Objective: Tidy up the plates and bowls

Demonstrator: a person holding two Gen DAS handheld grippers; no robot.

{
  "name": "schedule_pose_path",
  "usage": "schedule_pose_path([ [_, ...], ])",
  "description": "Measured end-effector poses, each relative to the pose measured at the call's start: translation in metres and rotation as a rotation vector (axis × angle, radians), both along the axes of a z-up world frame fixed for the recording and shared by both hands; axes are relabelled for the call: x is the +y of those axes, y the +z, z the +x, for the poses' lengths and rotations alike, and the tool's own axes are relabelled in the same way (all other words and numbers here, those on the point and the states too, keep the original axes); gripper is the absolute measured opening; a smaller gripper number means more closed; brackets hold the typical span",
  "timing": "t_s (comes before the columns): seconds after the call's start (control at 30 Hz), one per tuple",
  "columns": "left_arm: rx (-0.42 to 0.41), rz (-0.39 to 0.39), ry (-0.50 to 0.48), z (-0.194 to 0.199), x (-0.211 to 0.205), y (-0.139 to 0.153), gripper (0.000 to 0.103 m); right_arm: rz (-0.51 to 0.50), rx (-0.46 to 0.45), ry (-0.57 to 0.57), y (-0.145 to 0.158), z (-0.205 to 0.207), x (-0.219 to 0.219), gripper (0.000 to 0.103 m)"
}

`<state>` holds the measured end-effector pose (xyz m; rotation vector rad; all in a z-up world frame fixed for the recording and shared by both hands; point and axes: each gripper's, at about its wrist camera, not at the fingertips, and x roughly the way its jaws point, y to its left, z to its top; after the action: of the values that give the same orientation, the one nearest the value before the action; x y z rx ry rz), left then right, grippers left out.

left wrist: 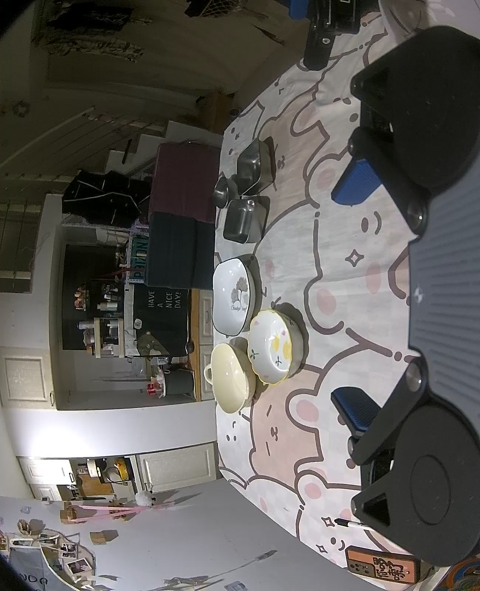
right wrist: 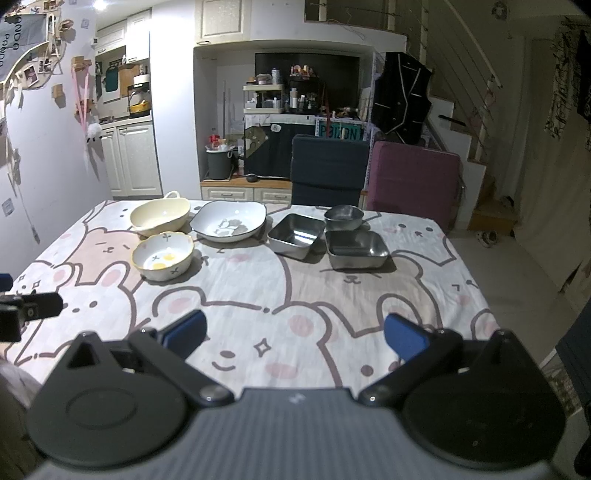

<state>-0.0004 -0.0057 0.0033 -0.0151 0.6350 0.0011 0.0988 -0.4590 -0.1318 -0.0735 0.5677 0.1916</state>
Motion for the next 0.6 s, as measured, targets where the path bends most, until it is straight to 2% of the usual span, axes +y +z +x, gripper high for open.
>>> schedule_pose_path([
  [0.13, -0.005, 0.004, 0.01, 0.0, -0.01, -0.003, 0.103, -0.001, -0.001, -0.001, 0.0, 0.0, 0.0, 0.103],
  [0.37, -0.003, 0.024, 0.02, 0.002, -0.004, 0.002, 0.103, -0.005, -0.001, 0.002, 0.002, -0.002, -0.001, 0.103],
  [0.47, 0.026, -0.001, 0.011, 0.014, -0.002, 0.001, 0.103, 0.011, 0.013, 0.005, 0.002, 0.004, -0.003, 0.103],
  [0.6, 0.028, 0.014, 0.009, 0.032, -0.003, 0.002, 0.103, -0.003, -0.003, 0.02, 0.005, 0.011, 0.001, 0.103],
])
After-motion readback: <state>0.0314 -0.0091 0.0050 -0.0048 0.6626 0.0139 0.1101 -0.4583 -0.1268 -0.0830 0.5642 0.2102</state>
